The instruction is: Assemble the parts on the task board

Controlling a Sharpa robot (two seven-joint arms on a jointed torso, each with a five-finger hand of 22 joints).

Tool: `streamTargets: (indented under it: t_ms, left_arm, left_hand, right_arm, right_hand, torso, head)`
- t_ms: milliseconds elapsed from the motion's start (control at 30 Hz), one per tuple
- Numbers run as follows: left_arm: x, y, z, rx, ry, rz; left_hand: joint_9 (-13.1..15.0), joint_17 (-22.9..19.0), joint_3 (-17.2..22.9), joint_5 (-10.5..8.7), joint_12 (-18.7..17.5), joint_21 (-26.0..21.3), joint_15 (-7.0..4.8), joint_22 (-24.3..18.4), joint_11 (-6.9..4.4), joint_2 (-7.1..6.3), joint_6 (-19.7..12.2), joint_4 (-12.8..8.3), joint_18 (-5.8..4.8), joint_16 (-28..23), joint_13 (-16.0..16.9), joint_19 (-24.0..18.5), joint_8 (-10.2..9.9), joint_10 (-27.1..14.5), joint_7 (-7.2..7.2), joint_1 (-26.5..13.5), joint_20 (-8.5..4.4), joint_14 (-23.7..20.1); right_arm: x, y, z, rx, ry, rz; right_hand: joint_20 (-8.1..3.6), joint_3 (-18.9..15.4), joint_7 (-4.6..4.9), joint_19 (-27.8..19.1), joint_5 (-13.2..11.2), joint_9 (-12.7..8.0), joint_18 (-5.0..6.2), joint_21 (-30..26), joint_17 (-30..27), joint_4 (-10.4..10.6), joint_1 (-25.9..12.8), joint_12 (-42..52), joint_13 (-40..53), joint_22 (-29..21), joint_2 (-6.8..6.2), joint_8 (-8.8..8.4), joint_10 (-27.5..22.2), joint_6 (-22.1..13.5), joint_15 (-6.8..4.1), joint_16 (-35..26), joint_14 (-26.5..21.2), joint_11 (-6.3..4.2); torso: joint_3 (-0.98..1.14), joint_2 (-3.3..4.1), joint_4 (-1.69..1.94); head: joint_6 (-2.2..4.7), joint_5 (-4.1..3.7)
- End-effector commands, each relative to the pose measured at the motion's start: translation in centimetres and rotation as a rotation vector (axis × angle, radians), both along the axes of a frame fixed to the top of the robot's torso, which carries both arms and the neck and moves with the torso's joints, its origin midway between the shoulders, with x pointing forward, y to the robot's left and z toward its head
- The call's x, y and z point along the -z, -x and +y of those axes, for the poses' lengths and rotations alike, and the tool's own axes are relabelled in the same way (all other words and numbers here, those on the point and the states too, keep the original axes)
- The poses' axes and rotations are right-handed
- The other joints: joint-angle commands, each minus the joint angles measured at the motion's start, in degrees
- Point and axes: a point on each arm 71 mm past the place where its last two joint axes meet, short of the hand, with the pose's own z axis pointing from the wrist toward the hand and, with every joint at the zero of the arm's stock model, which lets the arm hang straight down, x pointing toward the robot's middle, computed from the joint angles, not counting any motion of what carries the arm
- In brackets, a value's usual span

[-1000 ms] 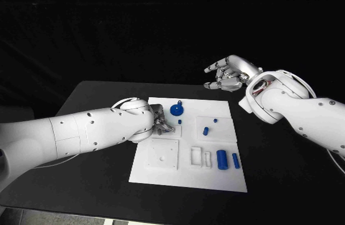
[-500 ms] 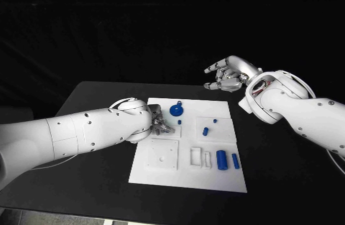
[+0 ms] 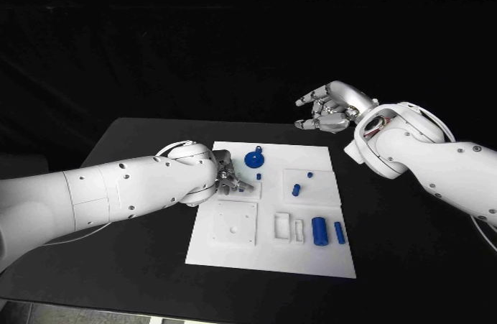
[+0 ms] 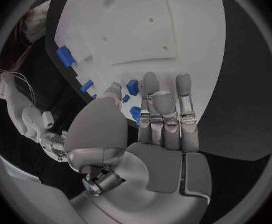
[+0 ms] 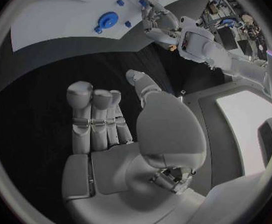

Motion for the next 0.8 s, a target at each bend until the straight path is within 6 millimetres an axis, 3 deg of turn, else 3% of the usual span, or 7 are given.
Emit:
streamTargets:
  t_ms: [33, 167, 467, 600, 667, 700, 800]
  left_arm:
    - [-0.1, 0.1, 0.0, -0.006, 0.024, 0.003]
    - [-0.8, 0.0, 0.0, -0.013, 0.062, 0.0]
    - [-4.2, -1.0, 1.0, -0.05, 0.157, -0.021]
    - [-6.0, -2.1, 2.3, -0.083, 0.168, -0.023]
    - [-6.5, -2.7, 3.0, -0.097, 0.162, -0.019]
    - [-6.7, -3.1, 3.5, -0.104, 0.156, -0.014]
    - [-7.0, -4.0, 4.3, -0.12, 0.145, -0.005]
  left_hand:
    - [-0.08, -0.1, -1.45, 0.19, -0.4, -0.22, -0.07, 0.86, 0.45, -0.07, -0.18, 0.0, -0.88, -0.41, 0.1, 0.36, -0.37, 2.57, 0.43, -0.37, -0.09, 0.02]
    - [-0.5, -0.22, -2.37, 0.81, -0.68, -0.34, 0.0, 0.87, 0.51, 0.25, -0.33, 0.02, -0.88, -0.58, 0.04, 0.28, -0.43, 2.57, 0.51, -0.14, -0.03, -0.07]
    - [-6.1, -0.48, -1.83, 2.82, -2.16, -0.77, 0.38, 0.83, 0.85, 1.63, -1.82, -0.27, -0.88, -1.04, -0.31, -0.32, -0.58, 2.44, 1.15, 1.7, 0.3, -0.73]
    - [-11.61, -0.64, -1.94, 8.98, -3.34, -1.35, 0.69, 0.7, 1.08, 4.05, -3.46, -1.87, -0.88, -1.42, -0.65, -0.53, -0.61, 2.35, 1.79, 4.04, 0.52, -1.01]
    - [-14.3, -0.65, -2.72, 11.28, -3.76, -1.7, 0.77, 0.72, 1.08, 5.55, -3.48, -4.08, -0.88, -1.51, -0.69, -0.6, -0.46, 2.32, 1.82, 4.6, 0.62, -1.23]
    - [-14.56, -0.65, -2.78, 14.48, -3.89, -1.8, 0.74, 0.71, 1.05, 5.89, -3.38, -5.07, -0.88, -1.52, -0.72, -0.65, -0.36, 2.3, 1.68, 5.35, 0.61, -1.26]
    - [-14.83, -0.61, -4.1, 15.74, -4.14, -2.04, 0.75, 0.81, 1.03, 6.19, -3.26, -6.89, -0.88, -1.51, -0.77, -0.75, -0.17, 2.34, 1.6, 5.37, 0.66, -1.41]
  right_arm:
    - [0.0, 0.0, 0.0, -0.004, 0.01, -0.003]
    - [0.0, -0.1, -0.1, 0.0, 0.01, -0.004]
    - [0.2, -0.3, -0.5, 0.014, 0.009, -0.002]
    - [0.3, -0.5, -0.7, 0.02, 0.007, 0.002]
    - [0.3, -0.5, -0.8, 0.022, 0.004, 0.005]
    - [0.3, -0.5, -0.8, 0.024, 0.003, 0.006]
    - [0.3, -0.6, -0.9, 0.026, 0.001, 0.008]
  right_hand:
    - [-0.2, 0.06, 0.1, 1.26, 0.2, 0.06, 0.69, -0.28, -0.1, 0.4, -0.43, -0.22, -0.09, 4.56, -0.14, -0.12, -0.24, -0.41, -0.14, -0.31, 0.06, -0.32]
    - [-0.2, 0.06, 0.1, 1.26, 0.2, 0.06, 0.69, -0.28, -0.1, 0.4, -0.43, -0.22, -0.09, 4.56, -0.14, -0.12, -0.24, -0.41, -0.14, -0.31, 0.06, -0.32]
    - [-0.2, 0.06, 0.1, 1.26, 0.2, 0.06, 0.69, -0.28, -0.1, 0.4, -0.43, -0.22, -0.09, 4.56, -0.14, -0.12, -0.24, -0.41, -0.14, -0.31, 0.06, -0.32]
    - [-0.21, 0.06, 0.08, 1.3, 0.26, 0.08, 0.68, -0.24, -0.14, 0.54, -0.36, -0.31, -0.22, 4.58, -0.13, -0.1, -0.17, -0.2, -0.15, -0.35, 0.09, -0.35]
    - [-0.22, 0.15, 0.08, 1.31, 0.24, 0.09, 0.67, -0.2, -0.14, 0.55, -0.33, -0.27, -0.19, 4.59, -0.05, -0.09, -0.12, -0.05, -0.16, -0.35, 0.1, -0.36]
    - [-0.22, 0.22, 0.07, 1.31, 0.24, 0.09, 0.68, -0.24, -0.12, 0.54, -0.31, -0.28, -0.2, 4.58, -0.05, -0.09, -0.13, -0.02, -0.17, -0.33, 0.11, -0.36]
    - [-0.23, 0.45, 0.07, 1.34, 0.24, 0.08, 0.66, -0.13, -0.12, 0.49, -0.27, -0.28, -0.2, 4.61, -0.05, -0.1, -0.13, 0.03, -0.18, -0.33, 0.12, -0.37]
  torso:
    - [0.04, 0.03, -0.04]
    - [0.08, 0.01, -0.01]
    - [0.08, -0.13, 0.01]
    - [0.15, 0.0, -0.07]
    - [0.15, 0.11, -0.07]
    - [0.18, 0.17, -0.1]
    - [0.16, 0.32, -0.11]
  head:
    - [0.07, -0.01]
    - [0.25, 0.07]
    - [0.94, 0.25]
    - [1.27, 0.38]
    - [1.56, 0.37]
    - [1.7, 0.39]
    - [2.17, 0.33]
